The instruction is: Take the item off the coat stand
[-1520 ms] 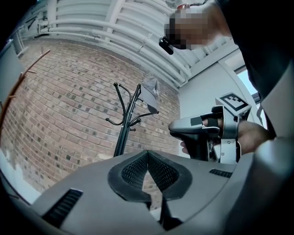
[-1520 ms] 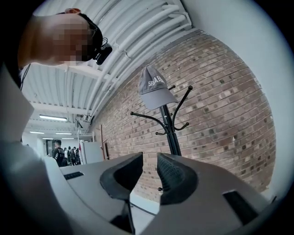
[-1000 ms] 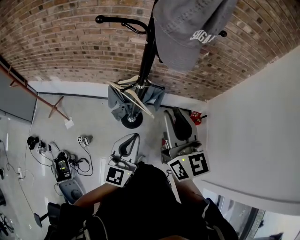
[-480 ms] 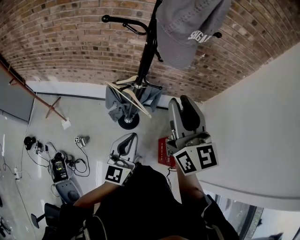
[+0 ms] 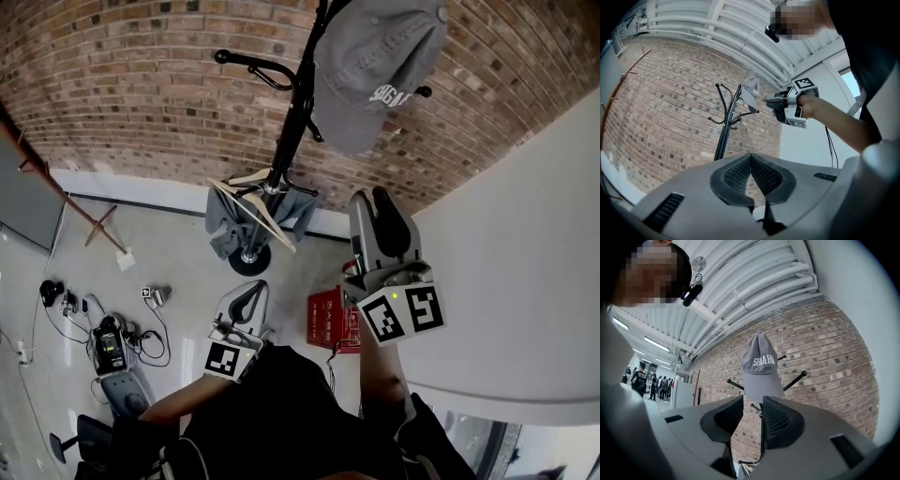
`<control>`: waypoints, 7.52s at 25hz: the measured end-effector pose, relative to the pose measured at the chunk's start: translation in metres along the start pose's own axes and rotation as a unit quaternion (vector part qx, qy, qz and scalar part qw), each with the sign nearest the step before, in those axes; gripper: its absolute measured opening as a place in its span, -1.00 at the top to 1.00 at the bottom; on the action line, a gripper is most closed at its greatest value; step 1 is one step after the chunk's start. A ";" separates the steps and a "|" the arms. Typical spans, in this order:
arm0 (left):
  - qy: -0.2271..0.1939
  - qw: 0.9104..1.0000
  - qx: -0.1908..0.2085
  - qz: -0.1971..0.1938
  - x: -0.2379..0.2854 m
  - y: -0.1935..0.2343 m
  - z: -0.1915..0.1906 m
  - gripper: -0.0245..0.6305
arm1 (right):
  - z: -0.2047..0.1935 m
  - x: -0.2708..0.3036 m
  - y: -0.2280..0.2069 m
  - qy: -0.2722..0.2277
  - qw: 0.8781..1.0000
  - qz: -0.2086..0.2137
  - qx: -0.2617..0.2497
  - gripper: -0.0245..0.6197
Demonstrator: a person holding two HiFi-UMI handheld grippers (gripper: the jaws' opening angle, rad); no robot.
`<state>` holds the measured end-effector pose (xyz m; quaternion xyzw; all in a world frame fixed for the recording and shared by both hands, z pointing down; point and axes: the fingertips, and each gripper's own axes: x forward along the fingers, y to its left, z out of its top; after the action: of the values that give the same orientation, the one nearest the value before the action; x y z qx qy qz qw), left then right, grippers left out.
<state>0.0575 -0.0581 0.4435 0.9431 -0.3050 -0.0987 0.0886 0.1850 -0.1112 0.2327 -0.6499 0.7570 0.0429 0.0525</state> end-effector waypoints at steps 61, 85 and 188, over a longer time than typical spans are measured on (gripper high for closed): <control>-0.003 0.996 -0.012 0.094 -0.012 0.056 -0.005 0.87 | 0.086 0.095 -0.045 -0.073 0.996 0.057 0.003 0.47; 0.006 0.996 -0.008 0.092 -0.017 0.042 -0.008 0.87 | 0.132 0.071 -0.031 -0.161 0.985 0.065 -0.022 0.63; -0.052 0.998 0.000 0.040 0.011 0.037 0.034 0.87 | -0.037 -0.072 0.004 -0.167 0.984 -0.047 -0.043 0.63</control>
<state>0.0371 -0.0979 0.4172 0.9236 -0.3469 -0.1443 0.0764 0.1909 -0.0446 0.2788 -0.6698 0.7039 0.1810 0.1518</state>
